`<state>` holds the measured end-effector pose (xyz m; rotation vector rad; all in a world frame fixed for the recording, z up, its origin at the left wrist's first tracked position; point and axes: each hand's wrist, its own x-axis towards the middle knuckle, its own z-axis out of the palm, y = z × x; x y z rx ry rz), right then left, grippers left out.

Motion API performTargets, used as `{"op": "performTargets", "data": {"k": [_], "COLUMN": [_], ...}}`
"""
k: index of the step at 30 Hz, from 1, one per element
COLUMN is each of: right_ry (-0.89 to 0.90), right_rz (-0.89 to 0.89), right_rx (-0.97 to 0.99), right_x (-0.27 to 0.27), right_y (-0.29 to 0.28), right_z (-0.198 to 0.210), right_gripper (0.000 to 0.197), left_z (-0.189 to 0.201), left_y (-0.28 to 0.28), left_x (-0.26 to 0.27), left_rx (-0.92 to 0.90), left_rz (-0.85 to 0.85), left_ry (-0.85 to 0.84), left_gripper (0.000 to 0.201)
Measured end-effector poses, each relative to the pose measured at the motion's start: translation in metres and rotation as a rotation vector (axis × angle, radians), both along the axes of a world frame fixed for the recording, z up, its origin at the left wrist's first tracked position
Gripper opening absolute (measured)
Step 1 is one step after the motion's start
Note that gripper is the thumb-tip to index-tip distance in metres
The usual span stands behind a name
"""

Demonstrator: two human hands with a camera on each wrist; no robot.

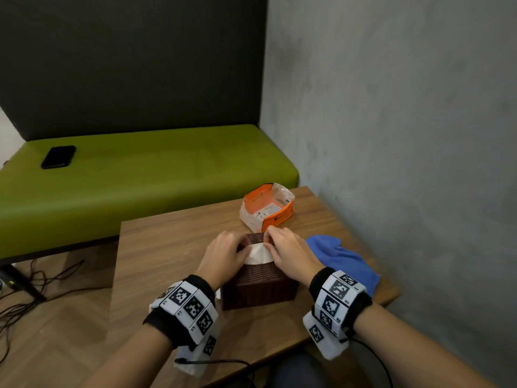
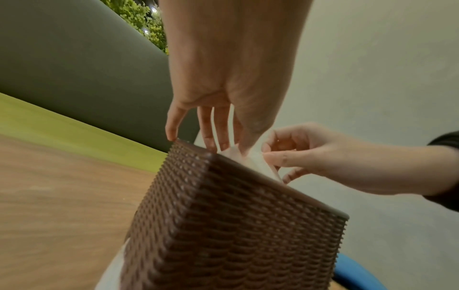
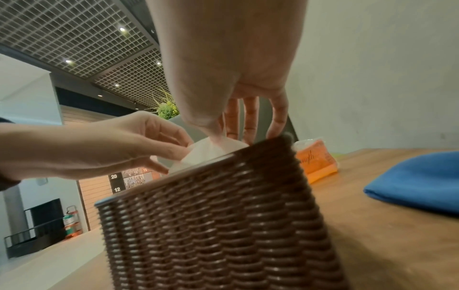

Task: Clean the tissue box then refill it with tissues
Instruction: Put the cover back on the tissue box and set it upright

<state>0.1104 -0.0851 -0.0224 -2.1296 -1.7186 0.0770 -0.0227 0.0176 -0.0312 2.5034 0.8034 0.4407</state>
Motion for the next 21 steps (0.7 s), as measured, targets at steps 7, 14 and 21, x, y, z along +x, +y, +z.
{"op": "performTargets", "data": {"k": [7, 14, 21], "right_ry": [0.047, 0.043, 0.061], "right_rz": [-0.002, -0.031, -0.041], "right_rx": [-0.062, 0.04, 0.075], "right_x": [0.015, 0.01, 0.01], "right_y": [-0.004, -0.005, -0.005], "right_z": [0.0, -0.001, -0.006], "right_gripper": [0.014, 0.012, 0.01], "left_z": [0.0, -0.001, -0.007], "left_y": [-0.004, -0.006, 0.0], "left_x": [-0.002, -0.001, -0.008], "left_rx": [-0.053, -0.041, -0.072], "left_rz": [0.022, 0.008, 0.013], "left_ry": [-0.206, -0.243, -0.238], "left_gripper": [0.017, 0.016, 0.013]}}
